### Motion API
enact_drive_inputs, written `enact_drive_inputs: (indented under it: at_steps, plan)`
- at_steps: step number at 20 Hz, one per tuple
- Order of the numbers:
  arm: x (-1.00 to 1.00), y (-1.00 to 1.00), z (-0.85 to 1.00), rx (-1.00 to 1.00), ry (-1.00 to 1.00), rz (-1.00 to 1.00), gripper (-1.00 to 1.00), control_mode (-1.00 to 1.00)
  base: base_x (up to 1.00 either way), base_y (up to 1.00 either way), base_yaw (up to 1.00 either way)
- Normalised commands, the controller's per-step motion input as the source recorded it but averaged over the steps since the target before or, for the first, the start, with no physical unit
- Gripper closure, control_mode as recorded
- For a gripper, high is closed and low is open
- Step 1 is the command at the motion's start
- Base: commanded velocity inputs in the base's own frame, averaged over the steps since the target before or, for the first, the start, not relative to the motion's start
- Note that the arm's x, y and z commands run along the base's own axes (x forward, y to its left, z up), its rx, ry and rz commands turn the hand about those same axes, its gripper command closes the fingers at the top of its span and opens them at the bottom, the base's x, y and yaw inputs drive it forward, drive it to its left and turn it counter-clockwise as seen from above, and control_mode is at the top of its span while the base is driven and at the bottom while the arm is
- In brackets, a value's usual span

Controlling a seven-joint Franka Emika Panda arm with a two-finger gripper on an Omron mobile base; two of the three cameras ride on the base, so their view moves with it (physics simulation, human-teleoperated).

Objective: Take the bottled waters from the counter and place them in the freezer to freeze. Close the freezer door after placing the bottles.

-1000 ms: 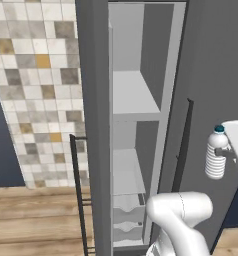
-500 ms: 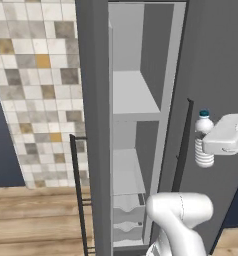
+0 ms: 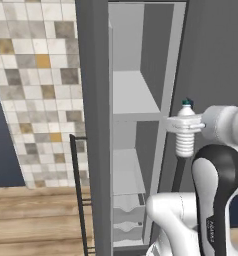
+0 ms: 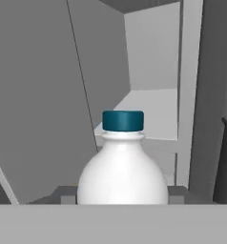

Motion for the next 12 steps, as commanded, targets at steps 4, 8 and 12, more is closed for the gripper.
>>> enact_drive_inputs:
  at_steps: [4, 8, 12]
  plan:
    - [0.56, 0.00, -0.02, 0.00, 0.00, -0.16, 1.00, -1.00, 0.00, 0.00, 0.00]
    - [0.43, 0.08, -0.02, -0.03, -0.06, -0.08, 1.00, -1.00, 0.00, 0.00, 0.00]
    - [0.44, 0.00, -0.02, -0.02, 0.00, -0.03, 1.00, -1.00, 0.00, 0.00, 0.00]
